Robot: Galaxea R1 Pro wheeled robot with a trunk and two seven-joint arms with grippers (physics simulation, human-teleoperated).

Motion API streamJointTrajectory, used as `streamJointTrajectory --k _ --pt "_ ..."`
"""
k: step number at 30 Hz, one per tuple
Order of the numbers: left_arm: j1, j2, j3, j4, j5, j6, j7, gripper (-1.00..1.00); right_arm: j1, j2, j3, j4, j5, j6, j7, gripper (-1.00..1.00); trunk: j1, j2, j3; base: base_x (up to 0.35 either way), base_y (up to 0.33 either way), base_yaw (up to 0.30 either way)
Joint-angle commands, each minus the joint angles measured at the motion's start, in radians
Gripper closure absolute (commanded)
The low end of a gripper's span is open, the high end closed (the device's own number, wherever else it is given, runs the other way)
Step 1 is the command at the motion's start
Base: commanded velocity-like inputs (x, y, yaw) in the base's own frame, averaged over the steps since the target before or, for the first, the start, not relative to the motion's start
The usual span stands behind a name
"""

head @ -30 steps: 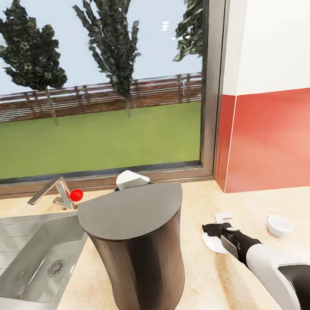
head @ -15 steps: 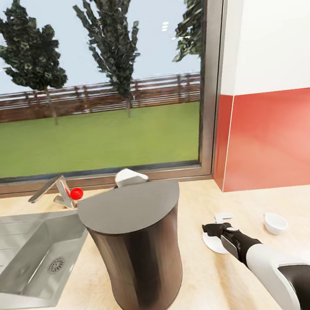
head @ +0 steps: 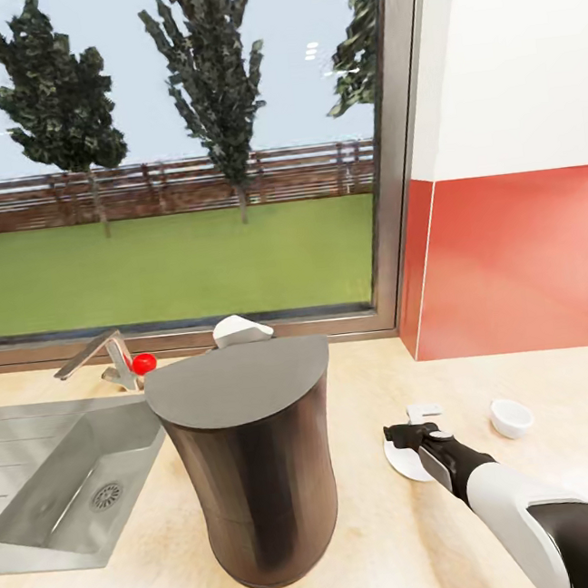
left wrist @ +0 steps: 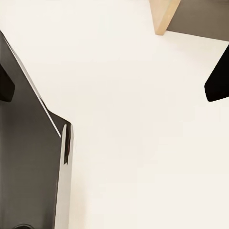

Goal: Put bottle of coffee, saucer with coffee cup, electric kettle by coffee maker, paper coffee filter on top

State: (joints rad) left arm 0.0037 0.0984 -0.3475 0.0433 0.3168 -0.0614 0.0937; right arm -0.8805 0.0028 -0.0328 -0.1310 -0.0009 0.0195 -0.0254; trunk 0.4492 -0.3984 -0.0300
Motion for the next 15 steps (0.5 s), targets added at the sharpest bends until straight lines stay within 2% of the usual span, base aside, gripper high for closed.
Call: streamJointTrajectory --k 1,4,15 --pt "-0.001 0.0 -0.008 0.001 0.008 -0.005 0.001 -1.0 0.0 0.0 -0.013 0.07 -0.007 0.007 -0.002 -1.0 0.001 -0.002 -0.002 -0.001 -0.001 0.0" --pt "-0.001 -0.001 -0.008 0.001 0.007 -0.004 0.001 -1.0 0.0 0.0 -0.013 0.07 -0.008 0.007 -0.002 -1.0 0.001 -0.002 -0.002 -0.058 -0.032 0.0" --pt "-0.001 -0.002 -0.008 0.001 0.007 -0.004 0.001 -1.0 0.0 0.0 -0.013 0.071 -0.008 0.007 -0.002 -1.0 0.001 -0.002 -0.002 -0.236 -0.159 0.0"
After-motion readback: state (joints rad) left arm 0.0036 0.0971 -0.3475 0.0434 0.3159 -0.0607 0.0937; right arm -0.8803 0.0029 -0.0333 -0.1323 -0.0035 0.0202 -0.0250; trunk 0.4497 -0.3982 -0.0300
